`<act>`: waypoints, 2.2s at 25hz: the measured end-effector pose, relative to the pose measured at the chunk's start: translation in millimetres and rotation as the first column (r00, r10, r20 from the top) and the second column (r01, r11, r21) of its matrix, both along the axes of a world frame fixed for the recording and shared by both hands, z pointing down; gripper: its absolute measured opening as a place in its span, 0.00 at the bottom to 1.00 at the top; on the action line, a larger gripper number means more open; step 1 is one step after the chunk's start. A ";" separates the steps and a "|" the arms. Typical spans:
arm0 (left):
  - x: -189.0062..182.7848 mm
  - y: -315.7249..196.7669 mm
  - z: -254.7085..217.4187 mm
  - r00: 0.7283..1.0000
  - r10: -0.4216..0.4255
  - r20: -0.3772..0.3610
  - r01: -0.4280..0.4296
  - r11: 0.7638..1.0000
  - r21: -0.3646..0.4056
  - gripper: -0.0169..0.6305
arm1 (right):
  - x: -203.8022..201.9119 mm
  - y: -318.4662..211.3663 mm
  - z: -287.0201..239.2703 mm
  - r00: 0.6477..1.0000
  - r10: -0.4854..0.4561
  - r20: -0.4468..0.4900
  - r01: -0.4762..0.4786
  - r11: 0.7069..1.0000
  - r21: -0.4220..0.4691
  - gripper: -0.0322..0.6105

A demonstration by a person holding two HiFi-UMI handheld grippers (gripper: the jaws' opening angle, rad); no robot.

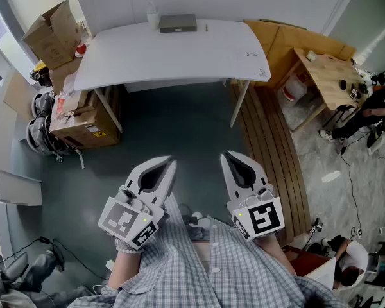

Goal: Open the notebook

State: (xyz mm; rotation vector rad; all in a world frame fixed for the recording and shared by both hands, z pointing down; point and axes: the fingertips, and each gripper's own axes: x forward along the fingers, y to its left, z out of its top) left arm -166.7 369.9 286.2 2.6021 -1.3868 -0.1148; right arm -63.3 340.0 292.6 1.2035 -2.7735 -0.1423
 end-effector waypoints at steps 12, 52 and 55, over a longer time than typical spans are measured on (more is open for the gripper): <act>4.8 -5.2 -0.3 1.000 0.012 0.003 -0.012 1.000 0.004 0.04 | 4.8 -5.7 0.7 1.000 0.013 0.017 -0.013 1.000 -0.017 0.08; 32.2 -90.7 6.0 0.985 0.171 -0.012 -0.172 0.985 -0.029 0.04 | 47.4 -69.1 22.8 0.983 0.181 -0.027 -0.182 0.979 -0.088 0.09; 28.4 -112.2 8.3 0.981 0.193 -0.014 -0.194 0.980 -0.035 0.04 | 41.7 -88.0 21.1 0.979 0.201 -0.027 -0.203 0.976 -0.081 0.09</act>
